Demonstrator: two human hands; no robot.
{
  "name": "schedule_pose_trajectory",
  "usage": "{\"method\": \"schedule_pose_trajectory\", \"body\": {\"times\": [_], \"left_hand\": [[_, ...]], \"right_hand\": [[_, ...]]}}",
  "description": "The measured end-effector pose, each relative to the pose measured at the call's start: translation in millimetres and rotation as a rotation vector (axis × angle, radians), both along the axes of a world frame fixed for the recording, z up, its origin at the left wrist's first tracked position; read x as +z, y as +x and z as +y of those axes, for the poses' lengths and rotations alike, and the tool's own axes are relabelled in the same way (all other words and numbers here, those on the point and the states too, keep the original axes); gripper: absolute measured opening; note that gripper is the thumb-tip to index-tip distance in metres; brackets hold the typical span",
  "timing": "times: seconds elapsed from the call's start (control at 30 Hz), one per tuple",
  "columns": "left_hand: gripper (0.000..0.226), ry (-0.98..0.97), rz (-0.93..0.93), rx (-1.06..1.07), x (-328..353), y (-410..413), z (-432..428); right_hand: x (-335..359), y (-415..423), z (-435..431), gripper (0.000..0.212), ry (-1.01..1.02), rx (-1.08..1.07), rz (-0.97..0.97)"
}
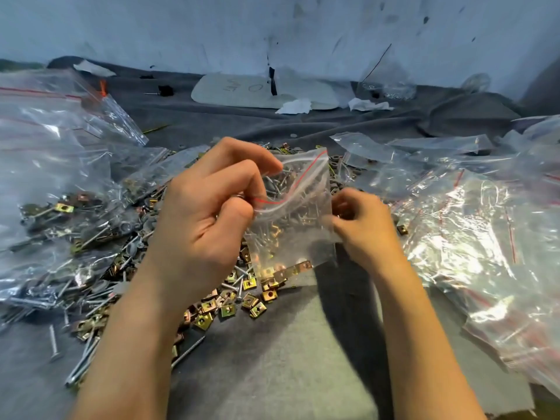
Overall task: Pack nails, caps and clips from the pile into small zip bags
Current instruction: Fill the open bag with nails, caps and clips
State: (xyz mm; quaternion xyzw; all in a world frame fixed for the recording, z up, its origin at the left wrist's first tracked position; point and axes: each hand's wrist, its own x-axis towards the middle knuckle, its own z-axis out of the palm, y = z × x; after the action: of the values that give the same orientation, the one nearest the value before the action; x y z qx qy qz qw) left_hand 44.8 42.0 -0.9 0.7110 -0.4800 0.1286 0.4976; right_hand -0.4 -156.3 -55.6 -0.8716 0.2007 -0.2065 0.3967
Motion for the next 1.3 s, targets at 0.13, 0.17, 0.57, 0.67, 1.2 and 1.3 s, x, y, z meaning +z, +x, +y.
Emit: {"method": "schedule_pose_trajectory", "body": {"times": [0.13, 0.17, 0.57, 0.67, 1.2, 1.3], "left_hand": [[0.019, 0.039, -0.05, -0.025, 1, -5, -4], [0.018, 0.043, -0.046, -0.033, 1, -6, -5], [0.019, 0.072, -0.13, -0.069, 8, -15, -6], [0.019, 0.073, -0.131, -0.059, 9, -15, -5], [0.016, 0.058, -0.097, -0.035, 7, -11, -2], [0.016, 0.049, -0.084, 0.012, 6, -6, 2]], "right_hand": [[44, -26, 10, 0.02, 0.294, 0.143, -0.554], [55, -33, 15, 0.019, 0.283, 0.196, -0.646], [78, -55, 41, 0.014, -0.323, 0.268, -0.46], [80, -57, 38, 0.02, -0.321, 0.244, -0.456], [69, -42, 27, 0.032, 0.085, 0.188, -0.673], [39, -21, 8, 0.036, 0.093, -0.032, -0.368]]}}
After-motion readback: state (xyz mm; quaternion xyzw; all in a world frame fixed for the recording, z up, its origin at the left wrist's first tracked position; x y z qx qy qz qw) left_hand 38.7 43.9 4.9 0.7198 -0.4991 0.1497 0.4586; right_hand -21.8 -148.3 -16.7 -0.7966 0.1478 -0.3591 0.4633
